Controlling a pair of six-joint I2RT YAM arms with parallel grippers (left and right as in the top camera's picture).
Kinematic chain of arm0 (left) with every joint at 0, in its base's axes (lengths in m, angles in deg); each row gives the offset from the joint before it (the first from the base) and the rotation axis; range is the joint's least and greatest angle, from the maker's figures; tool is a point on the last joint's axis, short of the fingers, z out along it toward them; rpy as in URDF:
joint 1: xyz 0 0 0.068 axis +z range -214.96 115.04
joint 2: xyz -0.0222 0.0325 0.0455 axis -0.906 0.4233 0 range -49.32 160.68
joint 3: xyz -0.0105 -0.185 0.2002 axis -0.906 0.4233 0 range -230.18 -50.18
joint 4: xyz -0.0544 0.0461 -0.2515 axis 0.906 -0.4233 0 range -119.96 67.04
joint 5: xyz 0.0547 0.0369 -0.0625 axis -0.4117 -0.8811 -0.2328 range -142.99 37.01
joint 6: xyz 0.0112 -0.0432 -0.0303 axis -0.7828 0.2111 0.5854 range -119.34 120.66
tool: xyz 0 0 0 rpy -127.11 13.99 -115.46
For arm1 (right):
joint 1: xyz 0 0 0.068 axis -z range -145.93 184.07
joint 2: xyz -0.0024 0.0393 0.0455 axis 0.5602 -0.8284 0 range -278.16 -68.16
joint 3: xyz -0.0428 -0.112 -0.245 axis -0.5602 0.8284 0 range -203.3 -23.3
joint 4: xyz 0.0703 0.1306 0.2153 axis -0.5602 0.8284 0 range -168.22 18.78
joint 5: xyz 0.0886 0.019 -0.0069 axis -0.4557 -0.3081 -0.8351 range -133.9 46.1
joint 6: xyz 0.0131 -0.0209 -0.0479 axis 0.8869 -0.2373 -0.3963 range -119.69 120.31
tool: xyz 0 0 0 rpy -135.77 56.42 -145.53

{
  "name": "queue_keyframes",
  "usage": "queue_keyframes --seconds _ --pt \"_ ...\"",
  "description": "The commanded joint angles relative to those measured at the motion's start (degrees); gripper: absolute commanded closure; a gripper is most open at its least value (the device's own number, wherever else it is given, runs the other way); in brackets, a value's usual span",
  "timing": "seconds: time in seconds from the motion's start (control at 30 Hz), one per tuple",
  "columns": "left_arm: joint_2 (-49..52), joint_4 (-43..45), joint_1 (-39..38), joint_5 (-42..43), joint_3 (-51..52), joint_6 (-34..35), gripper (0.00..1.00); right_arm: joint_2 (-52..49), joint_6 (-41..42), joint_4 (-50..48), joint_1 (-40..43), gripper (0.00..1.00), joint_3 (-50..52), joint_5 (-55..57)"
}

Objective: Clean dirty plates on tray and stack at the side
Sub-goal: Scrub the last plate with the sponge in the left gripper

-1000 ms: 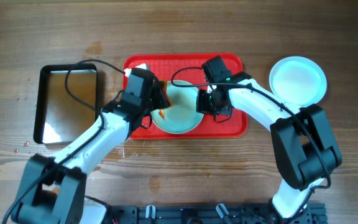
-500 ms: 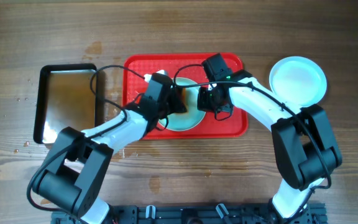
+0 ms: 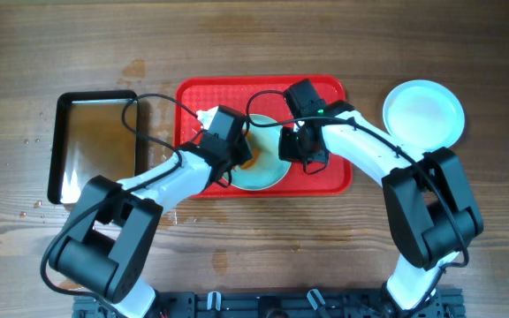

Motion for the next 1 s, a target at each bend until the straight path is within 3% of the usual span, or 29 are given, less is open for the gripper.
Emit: queue_keyframes --seconds 0.0,0.1,0.2,0.4,0.53,0.77,0.97 --pt "0.8 -7.3 3.3 -14.9 -1.6 -7.9 0.96 -1.0 -0.6 2.0 -0.2 0.96 -0.9 3.2" --pt "-1.5 -12.7 3.2 -21.6 -5.8 -12.0 0.96 -1.0 -0.6 2.2 -0.2 0.96 -0.9 3.6" --pt "-2.9 -14.8 2.9 -19.6 -8.2 -12.3 0.96 -1.0 -0.6 2.2 -0.2 0.96 -0.9 3.6" --pt "-2.8 -13.4 1.5 7.3 -8.0 -3.7 0.96 -1.0 -0.6 2.2 -0.2 0.96 -0.9 3.6" --pt "0.8 -12.6 -1.6 12.4 -7.8 -2.9 0.96 -1.0 -0.5 2.0 -0.2 0.96 -0.9 3.6" --pt "5.6 -11.7 -5.8 11.5 -7.7 -1.6 0.96 -1.0 -0.5 2.1 -0.2 0.96 -0.9 3.6" --pt "5.6 -18.7 -5.2 -7.0 -7.8 -5.2 0.96 -1.0 -0.5 2.2 -0.2 0.96 -0.9 3.6"
